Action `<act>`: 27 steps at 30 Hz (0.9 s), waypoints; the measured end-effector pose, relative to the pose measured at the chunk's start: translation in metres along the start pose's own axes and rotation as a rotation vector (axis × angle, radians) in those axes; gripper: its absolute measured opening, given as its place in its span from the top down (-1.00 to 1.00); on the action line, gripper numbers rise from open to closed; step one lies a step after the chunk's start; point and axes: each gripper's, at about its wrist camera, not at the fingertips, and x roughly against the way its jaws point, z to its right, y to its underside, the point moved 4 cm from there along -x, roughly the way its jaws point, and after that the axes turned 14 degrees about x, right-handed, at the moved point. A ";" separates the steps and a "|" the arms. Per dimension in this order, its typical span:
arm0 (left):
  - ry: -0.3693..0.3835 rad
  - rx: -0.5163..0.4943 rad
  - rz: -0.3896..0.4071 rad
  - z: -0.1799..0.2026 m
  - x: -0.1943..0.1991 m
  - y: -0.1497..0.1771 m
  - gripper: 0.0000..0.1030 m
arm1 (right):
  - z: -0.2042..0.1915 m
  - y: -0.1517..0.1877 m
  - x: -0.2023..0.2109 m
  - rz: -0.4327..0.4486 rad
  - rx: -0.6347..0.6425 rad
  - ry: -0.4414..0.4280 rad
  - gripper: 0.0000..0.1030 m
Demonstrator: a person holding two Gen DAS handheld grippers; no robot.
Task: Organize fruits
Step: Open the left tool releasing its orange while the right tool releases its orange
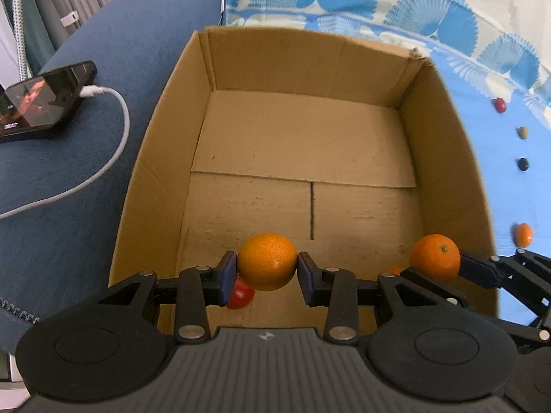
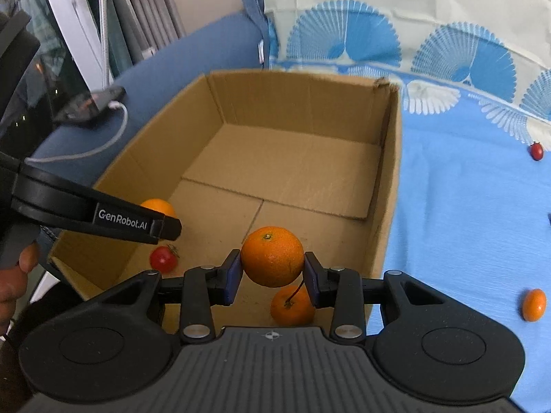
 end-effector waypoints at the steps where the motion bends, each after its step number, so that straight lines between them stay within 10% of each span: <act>1: -0.008 -0.001 -0.006 0.000 -0.005 -0.001 0.18 | 0.001 -0.001 -0.004 -0.012 0.003 -0.001 0.23; 11: -0.044 -0.005 -0.049 -0.006 -0.034 -0.004 0.17 | 0.002 -0.010 -0.022 -0.041 0.063 0.015 0.22; 13: -0.024 -0.013 -0.053 -0.006 -0.032 -0.005 -0.12 | 0.003 -0.011 -0.021 -0.043 0.066 0.012 0.21; 15: -0.038 -0.008 -0.026 -0.006 -0.024 -0.006 -0.99 | 0.004 -0.012 -0.018 -0.040 0.069 0.008 -0.07; 19: -0.019 -0.023 0.065 -0.004 0.003 -0.007 -0.99 | 0.001 -0.014 0.001 -0.009 0.078 0.014 -0.76; 27: -0.037 -0.003 0.075 -0.009 0.053 0.031 -0.99 | -0.019 0.016 0.073 0.024 0.037 0.024 -0.91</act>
